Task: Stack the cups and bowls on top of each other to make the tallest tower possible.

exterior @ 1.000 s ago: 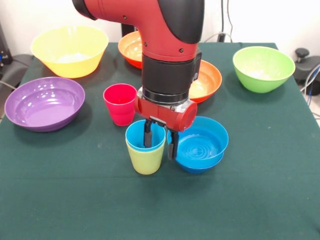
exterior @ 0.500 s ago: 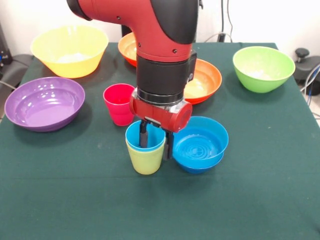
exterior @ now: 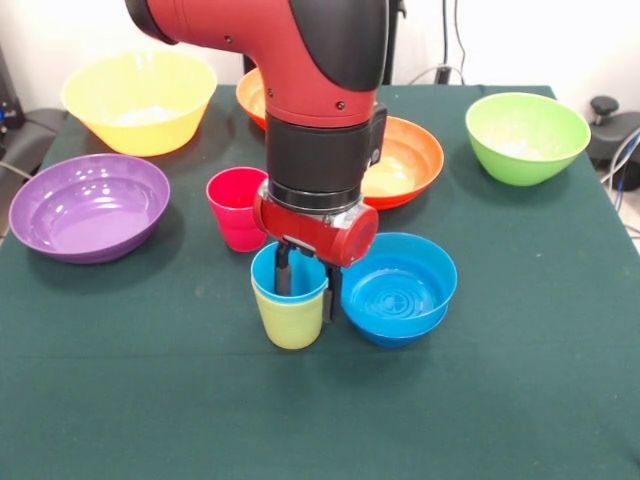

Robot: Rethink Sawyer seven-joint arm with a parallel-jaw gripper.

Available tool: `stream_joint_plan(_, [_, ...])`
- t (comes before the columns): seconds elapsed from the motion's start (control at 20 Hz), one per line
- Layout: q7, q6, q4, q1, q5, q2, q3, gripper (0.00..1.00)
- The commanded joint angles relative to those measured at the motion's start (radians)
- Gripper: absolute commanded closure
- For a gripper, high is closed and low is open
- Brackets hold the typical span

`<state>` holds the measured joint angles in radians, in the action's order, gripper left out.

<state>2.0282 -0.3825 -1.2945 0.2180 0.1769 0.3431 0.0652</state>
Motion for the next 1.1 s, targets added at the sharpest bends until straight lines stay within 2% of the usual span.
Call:
stream_joint_plan(0.05, [0.099,0.055,-0.062,0.012,-0.011,-0.069,-0.107,0.00])
stream_joint_plan(1.1, [0.100,0.053,-0.056,0.011,-0.012,-0.074,-0.101,0.00])
